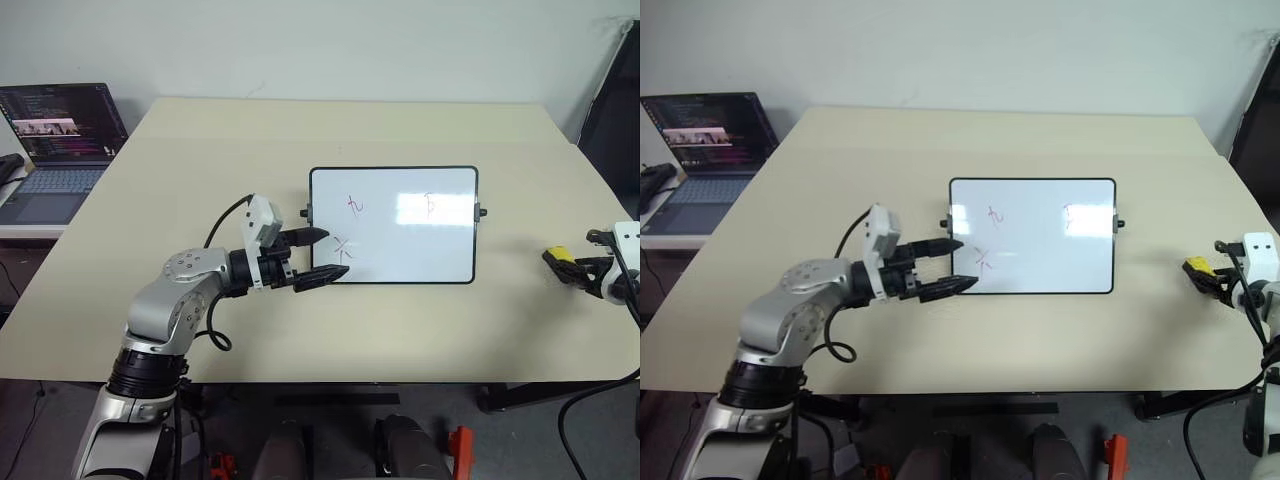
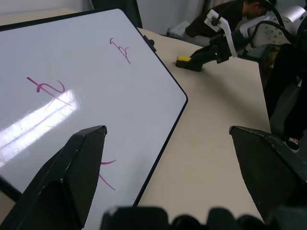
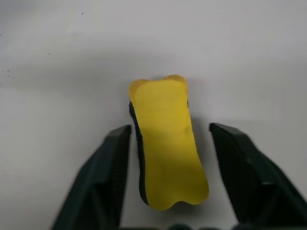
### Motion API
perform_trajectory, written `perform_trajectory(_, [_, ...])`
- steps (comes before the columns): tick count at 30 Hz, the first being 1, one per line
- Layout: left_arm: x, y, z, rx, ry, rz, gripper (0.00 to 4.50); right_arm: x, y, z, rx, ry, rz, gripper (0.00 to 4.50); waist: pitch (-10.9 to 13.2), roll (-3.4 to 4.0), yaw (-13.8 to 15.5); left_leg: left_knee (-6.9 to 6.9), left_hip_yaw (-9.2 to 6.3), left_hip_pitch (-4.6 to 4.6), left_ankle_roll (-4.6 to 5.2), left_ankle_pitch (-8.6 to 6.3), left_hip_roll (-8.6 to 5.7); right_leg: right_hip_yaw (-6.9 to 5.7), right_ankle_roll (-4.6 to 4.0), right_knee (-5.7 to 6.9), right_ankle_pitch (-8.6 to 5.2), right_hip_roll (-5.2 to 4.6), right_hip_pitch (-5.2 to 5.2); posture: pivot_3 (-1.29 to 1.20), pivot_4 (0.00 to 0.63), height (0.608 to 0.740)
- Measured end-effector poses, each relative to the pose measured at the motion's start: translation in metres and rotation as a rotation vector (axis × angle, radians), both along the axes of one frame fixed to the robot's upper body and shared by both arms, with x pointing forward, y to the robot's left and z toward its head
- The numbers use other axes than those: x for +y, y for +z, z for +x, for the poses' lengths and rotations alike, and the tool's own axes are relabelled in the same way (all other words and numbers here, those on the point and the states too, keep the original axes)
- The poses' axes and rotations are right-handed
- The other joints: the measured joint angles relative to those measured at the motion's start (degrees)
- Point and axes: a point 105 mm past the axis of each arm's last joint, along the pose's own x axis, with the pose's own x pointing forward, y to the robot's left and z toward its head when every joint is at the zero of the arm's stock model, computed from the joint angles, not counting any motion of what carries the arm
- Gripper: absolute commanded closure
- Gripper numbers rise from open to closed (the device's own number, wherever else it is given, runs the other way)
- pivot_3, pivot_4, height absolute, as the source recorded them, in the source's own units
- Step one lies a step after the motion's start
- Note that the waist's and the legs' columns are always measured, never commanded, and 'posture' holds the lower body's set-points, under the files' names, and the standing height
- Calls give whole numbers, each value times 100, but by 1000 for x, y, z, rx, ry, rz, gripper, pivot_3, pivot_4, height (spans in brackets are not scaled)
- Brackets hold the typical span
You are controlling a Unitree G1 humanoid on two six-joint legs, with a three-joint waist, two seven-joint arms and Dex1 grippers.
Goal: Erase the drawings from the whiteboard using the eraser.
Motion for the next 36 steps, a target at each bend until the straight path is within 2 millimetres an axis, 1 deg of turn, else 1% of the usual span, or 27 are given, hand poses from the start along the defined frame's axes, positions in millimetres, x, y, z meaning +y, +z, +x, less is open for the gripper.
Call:
perform_trajectory(2, [-3, 4, 0, -16, -12, 4, 0, 0, 1, 0, -4, -1, -4, 3457, 0, 0, 3, 0, 0, 1, 0, 0, 0, 0, 0, 0, 0, 0, 0, 0, 150, 740])
perform_trajectory(3, [-6, 6, 0, -25, -21, 7, 0, -1, 1, 0, -6, -2, -5, 3652, 0, 0, 3, 0, 0, 0, 0, 0, 0, 0, 0, 0, 0, 0, 0, 0, 150, 740])
perform_trajectory(6, [-10, 11, -1, -50, -47, 9, 0, -1, 1, 1, -9, -2, -7, 3677, 0, 0, -3, 0, 0, 1, 0, 0, 0, 0, 0, 0, 0, 0, 0, 0, 150, 740])
perform_trajectory(9, [-11, 10, -2, -50, -58, 13, 0, 1, 3, 2, -20, 10, -6, 3677, 1, 2, -9, 0, 0, 1, 0, 0, 0, 1, 0, 0, 0, 0, 0, 0, 150, 740])
perform_trajectory(11, [-12, 9, -2, -53, -60, 21, 0, 8, 13, 5, -60, 43, 3, 3677, 3, 5, -11, 0, 0, 1, 0, 0, 0, 1, 1, 1, 0, 0, 0, 0, 150, 740])
perform_trajectory(13, [-10, 10, -1, -64, -52, 38, 0, 22, 31, 8, -123, 99, 29, 3678, 5, 9, -16, 0, 0, 2, 0, 0, 1, 1, 1, 3, 0, 0, 0, 0, 150, 740])
perform_trajectory(15, [-4, 12, 0, -86, -35, 55, 0, 48, 57, 8, -203, 200, 41, 3679, 7, 13, -21, -3, -4, 1, 0, 0, 4, -1, 2, 8, -1, 2, -2, 0, 150, 740])
perform_trajectory(16, [-1, 14, 2, -99, -20, 59, 0, 68, 74, 6, -252, 265, 39, 3680, 9, 19, -23, -4, -5, 2, 0, 0, 4, -1, 3, 9, -2, 2, -3, 0, 150, 740])
perform_trajectory(18, [8, 17, 4, -121, 14, 65, 0, 113, 112, 2, -368, 407, 59, 3681, 15, 30, -50, -6, -6, 3, 0, 0, 5, 0, 3, 11, -2, 2, -4, 0, 150, 740])
perform_trajectory(20, [17, 18, 4, -136, 49, 61, 0, 163, 147, -10, -504, 579, 67, 3681, 15, 29, -50, -8, -11, 3, 0, 0, 8, -5, 16, 9, -11, 5, -2, 0, 150, 740])
perform_trajectory(21, [21, 16, 3, -137, 64, 62, 0, 184, 155, -15, -547, 652, 80, 3681, 13, 26, -44, -9, -13, 3, 0, -1, 8, -8, 16, 6, -11, 5, 0, 0, 150, 740])
perform_trajectory(22, [26, 12, 1, -130, 79, 71, 0, 207, 155, -17, -560, 721, 104, 3681, 7, 15, -42, -10, -14, 4, -1, -1, 9, -9, 13, 4, -10, 4, 1, 0, 150, 740])
perform_trajectory(23, [31, 8, -1, -120, 93, 80, 0, 231, 146, -18, -545, 783, 130, 3681, 2, 6, -44, -11, -14, 4, -1, -1, 10, -9, 11, 3, -9, 5, 1, 0, 150, 740])
perform_trajectory(25, [35, 2, -3, -107, 108, 91, 0, 274, 113, -18, -448, 893, 166, 3682, 5, 7, -30, -9, -10, 0, -1, -1, 6, -6, 1, 4, -2, 0, -4, 0, 150, 740])
perform_trajectory(27, [40, 1, -4, -110, 136, 95, 0, 310, 89, -21, -381, 980, 161, 3682, 10, 8, 26, -8, -11, -8, -1, -1, 4, -7, 1, 4, -2, -3, -12, 0, 150, 740])
perform_trajectory(28, [40, 1, -4, -112, 139, 96, 0, 312, 87, -21, -379, 985, 158, 3682, 10, 8, 37, -8, -11, -10, -1, -1, 4, -7, 0, 4, -2, -3, -14, 0, 150, 740])
perform_trajectory(29, [42, 4, -5, -124, 148, 99, 0, 321, 84, -22, -375, 1007, 139, 3682, 10, 8, 125, -6, -18, -20, -1, -1, 1, -16, 1, 2, -2, -8, -21, 0, 150, 740])
perform_trajectory(30, [57, -1, -10, -121, 208, 129, 0, 342, 90, -12, -435, 1019, 56, 3682, 8, 4, 79, -3, -14, -18, -6, -4, 5, -10, 0, 4, -2, -6, -25, 0, 150, 740])
perform_trajectory(31, [60, -5, -12, -110, 220, 145, 0, 355, 90, -11, -462, 1039, 17, 3682, 8, 5, 50, -11, -8, -10, -7, -5, 8, -1, -2, 6, -2, -3, -27, 0, 150, 740])
perform_trajectory(32, [62, -10, -16, -102, 230, 158, 0, 368, 85, -12, -473, 1067, -18, 3682, 8, 4, 16, -21, -4, -4, -7, -5, 9, -1, -7, 11, -5, -1, -27, 0, 150, 740])
perform_trajectory(33, [63, -14, -20, -93, 236, 167, 0, 382, 77, -14, -472, 1107, -45, 3682, 8, 4, 4, -27, -7, -3, -7, -5, 12, -5, -13, 17, -9, 1, -31, 0, 150, 740])
perform_trajectory(34, [64, -17, -22, -84, 241, 172, 0, 389, 69, -16, -462, 1130, -65, 3682, 8, 5, 6, -30, -8, -5, -7, -5, 12, -7, -18, 25, -12, 2, -38, 0, 150, 740])
perform_trajectory(36, [70, -22, -25, -73, 272, 189, 0, 394, 58, -13, -450, 1139, -111, 3682, 8, 4, 70, -31, -10, -14, -7, -5, 9, -9, -24, 47, -18, 0, -58, 0, 150, 740])
